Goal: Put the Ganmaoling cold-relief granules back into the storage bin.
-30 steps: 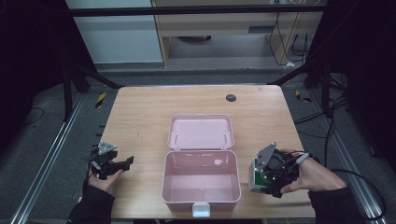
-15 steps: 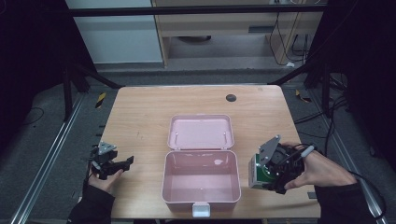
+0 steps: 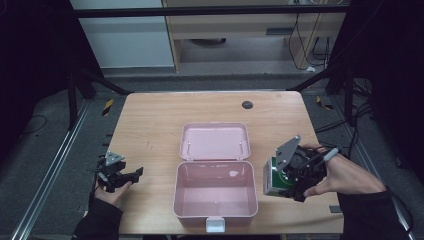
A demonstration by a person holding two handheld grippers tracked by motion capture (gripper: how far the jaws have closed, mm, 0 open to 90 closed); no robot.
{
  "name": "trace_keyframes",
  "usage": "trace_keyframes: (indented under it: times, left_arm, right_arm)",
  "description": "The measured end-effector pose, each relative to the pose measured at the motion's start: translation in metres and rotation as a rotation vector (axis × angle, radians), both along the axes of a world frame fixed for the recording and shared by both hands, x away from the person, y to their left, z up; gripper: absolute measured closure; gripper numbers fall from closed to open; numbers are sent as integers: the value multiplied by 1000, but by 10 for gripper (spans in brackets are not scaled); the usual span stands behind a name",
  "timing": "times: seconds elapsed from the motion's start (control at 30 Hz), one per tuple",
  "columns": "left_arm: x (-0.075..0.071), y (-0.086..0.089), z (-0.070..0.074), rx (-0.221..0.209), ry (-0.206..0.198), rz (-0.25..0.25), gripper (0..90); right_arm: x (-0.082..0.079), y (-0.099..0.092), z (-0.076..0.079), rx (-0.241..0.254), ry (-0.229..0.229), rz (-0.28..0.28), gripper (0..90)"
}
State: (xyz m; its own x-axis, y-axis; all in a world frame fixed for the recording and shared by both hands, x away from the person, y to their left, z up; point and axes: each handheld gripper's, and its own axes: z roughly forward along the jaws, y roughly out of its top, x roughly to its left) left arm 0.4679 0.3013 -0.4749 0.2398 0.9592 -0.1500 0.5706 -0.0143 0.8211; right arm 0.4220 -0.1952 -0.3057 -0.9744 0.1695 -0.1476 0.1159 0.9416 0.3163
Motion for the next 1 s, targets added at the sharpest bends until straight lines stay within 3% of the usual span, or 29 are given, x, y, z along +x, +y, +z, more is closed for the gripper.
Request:
trace_keyframes:
  times: [0.57, 1.0]
  left_arm:
    - [0, 0, 0, -2, -1, 1, 256]
    - [0, 0, 0, -1, -1, 0, 256]
  right_arm:
    - [-1, 27, 21, 0, -17, 35, 158]
    - [3, 51, 20, 54, -26, 76, 158]
